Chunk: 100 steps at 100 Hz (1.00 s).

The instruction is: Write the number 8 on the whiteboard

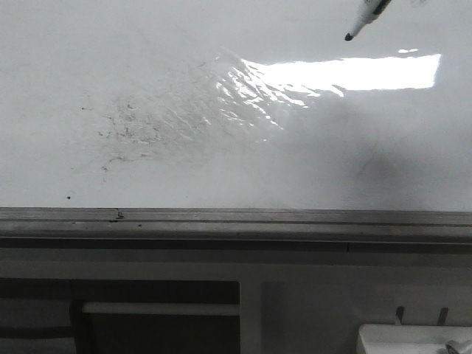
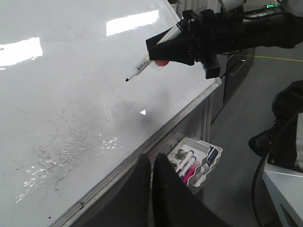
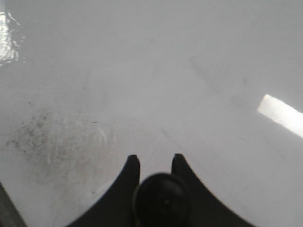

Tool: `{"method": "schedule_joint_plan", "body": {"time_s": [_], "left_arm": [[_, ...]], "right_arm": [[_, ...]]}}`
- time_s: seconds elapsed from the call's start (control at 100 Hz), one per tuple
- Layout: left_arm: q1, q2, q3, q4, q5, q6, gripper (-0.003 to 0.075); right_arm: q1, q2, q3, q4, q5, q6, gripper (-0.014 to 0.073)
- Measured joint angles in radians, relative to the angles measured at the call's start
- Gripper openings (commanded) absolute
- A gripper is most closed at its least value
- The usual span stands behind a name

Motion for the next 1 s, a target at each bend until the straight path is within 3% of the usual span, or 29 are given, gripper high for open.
{"method": "schedule_joint_plan", "body": {"time_s": [0.51,0.82,1.0], "left_arm": [[0.0,0.0,0.004,-0.002,0.0,0.0,-0.002],[0.0,0.0,0.004,-0.004,0.0,0.0,-0.002],[0.0,0.0,0.004,-0.007,0.0,0.0,-0.002]], "right_arm": [[0.0,0.131,0.0,0.096,-0.123,0.012,-0.0071],[0.003,0.163,-0.002,0.121,-0.013,0.017,-0.0071],[0.007,0.158,-0.002,0.195,-0.03,-0.026,-0.0071]]}}
